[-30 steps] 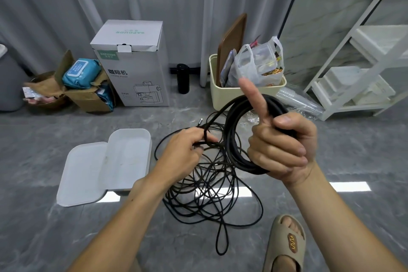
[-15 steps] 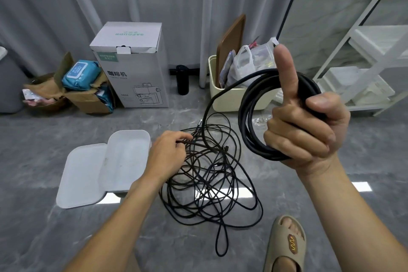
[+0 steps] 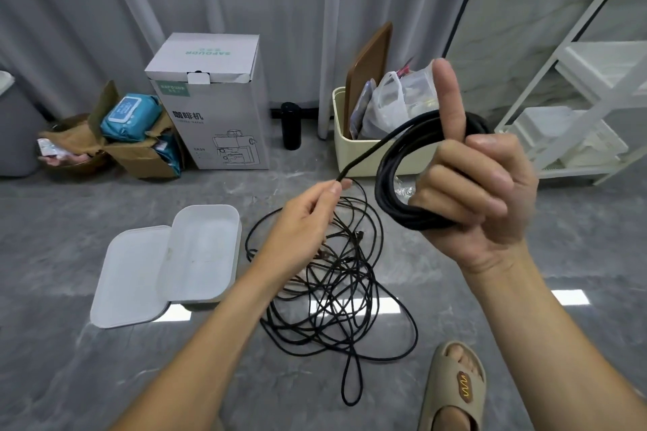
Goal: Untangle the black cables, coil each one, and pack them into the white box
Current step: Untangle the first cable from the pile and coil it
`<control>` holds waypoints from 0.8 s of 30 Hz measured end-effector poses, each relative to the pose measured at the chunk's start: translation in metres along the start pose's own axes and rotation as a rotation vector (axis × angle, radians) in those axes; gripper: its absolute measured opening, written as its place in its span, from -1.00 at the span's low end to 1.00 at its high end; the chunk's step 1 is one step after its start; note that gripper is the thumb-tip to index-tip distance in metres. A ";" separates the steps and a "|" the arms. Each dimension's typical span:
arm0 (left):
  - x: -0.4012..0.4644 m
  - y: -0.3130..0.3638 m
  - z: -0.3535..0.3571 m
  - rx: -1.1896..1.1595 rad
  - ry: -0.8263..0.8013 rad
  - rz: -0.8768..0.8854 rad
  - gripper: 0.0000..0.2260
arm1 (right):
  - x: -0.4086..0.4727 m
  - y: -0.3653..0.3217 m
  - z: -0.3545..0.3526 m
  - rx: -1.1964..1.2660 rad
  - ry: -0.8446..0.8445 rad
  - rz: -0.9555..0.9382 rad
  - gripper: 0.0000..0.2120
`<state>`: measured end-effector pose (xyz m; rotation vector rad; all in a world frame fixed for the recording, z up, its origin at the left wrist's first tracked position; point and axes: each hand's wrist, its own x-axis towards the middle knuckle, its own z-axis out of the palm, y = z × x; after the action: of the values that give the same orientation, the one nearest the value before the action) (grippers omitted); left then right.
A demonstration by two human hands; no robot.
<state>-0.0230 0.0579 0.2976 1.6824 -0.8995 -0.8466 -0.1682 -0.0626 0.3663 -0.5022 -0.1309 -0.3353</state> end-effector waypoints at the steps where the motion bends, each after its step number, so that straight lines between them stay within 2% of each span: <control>1: -0.001 0.000 0.001 0.051 -0.030 -0.001 -0.66 | 0.001 0.000 0.002 -0.031 0.051 -0.043 -0.38; 3: -0.003 0.001 0.003 0.166 -0.079 -0.033 -0.62 | 0.004 0.008 0.000 -0.134 0.170 -0.136 -0.38; 6: -0.003 0.000 0.003 0.319 -0.133 -0.104 -0.52 | 0.010 0.025 -0.001 -0.284 0.245 -0.259 -0.38; 10: -0.004 -0.002 -0.001 0.267 -0.252 -0.271 -0.40 | 0.019 0.033 0.004 -0.469 0.344 -0.318 -0.37; 12: -0.004 -0.005 -0.003 0.254 -0.272 -0.305 -0.41 | 0.021 0.035 0.005 -0.558 0.401 -0.350 -0.37; 14: -0.003 -0.003 -0.004 0.321 -0.254 -0.242 -0.44 | 0.023 0.038 0.002 -0.673 0.459 -0.370 -0.36; 18: -0.006 0.012 -0.005 0.557 -0.162 0.078 -0.47 | 0.025 0.051 -0.013 -1.107 0.571 -0.299 -0.32; 21: -0.011 0.013 -0.006 0.790 -0.114 0.315 -0.49 | 0.024 0.058 -0.014 -1.223 0.589 -0.033 -0.34; 24: -0.012 0.012 -0.008 0.801 -0.101 0.366 -0.55 | 0.019 0.057 -0.015 -1.439 0.594 0.247 -0.40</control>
<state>-0.0234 0.0692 0.3126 2.0405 -1.7081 -0.3227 -0.1299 -0.0280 0.3313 -1.7862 0.8141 -0.2802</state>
